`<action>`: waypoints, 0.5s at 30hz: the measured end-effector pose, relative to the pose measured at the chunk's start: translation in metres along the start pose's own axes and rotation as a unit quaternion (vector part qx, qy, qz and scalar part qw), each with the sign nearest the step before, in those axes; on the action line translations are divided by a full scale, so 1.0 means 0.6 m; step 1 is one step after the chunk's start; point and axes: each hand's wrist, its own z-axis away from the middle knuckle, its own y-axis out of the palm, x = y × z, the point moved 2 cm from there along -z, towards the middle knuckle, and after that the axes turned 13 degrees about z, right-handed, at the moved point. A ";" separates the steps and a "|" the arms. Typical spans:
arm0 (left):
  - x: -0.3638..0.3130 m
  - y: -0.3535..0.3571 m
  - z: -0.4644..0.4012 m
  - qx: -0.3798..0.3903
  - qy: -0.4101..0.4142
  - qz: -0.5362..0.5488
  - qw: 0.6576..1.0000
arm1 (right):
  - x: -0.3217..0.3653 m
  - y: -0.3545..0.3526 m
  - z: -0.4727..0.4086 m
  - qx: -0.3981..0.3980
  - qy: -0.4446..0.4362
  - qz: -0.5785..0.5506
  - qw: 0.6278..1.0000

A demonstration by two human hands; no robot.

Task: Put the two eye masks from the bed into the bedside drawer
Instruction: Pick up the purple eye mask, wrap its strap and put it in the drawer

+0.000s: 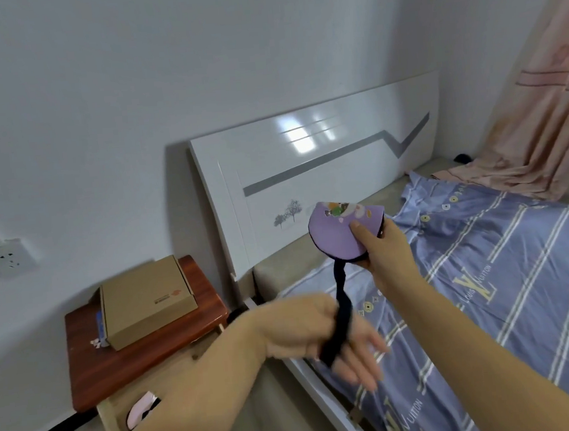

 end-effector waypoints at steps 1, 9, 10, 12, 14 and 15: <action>0.025 -0.005 -0.013 -0.063 -0.062 -0.155 0.984 | 0.007 -0.001 0.000 -0.009 -0.024 0.032 0.999; -0.056 -0.014 0.023 -0.347 0.326 -0.565 0.674 | -0.019 0.007 0.018 0.196 0.143 0.004 0.970; -0.060 -0.006 0.026 -0.302 0.357 -0.609 0.641 | -0.015 0.005 0.020 0.255 0.155 0.042 0.953; -0.068 0.009 0.032 -0.240 0.367 -0.643 0.628 | -0.006 0.000 0.016 0.314 0.095 0.195 0.924; -0.067 0.020 0.034 -0.198 0.359 -0.659 0.631 | 0.014 0.005 0.020 0.333 -0.023 0.347 0.876; -0.064 0.028 0.036 -0.179 0.359 -0.670 0.624 | 0.025 0.014 0.027 0.363 -0.050 0.362 0.857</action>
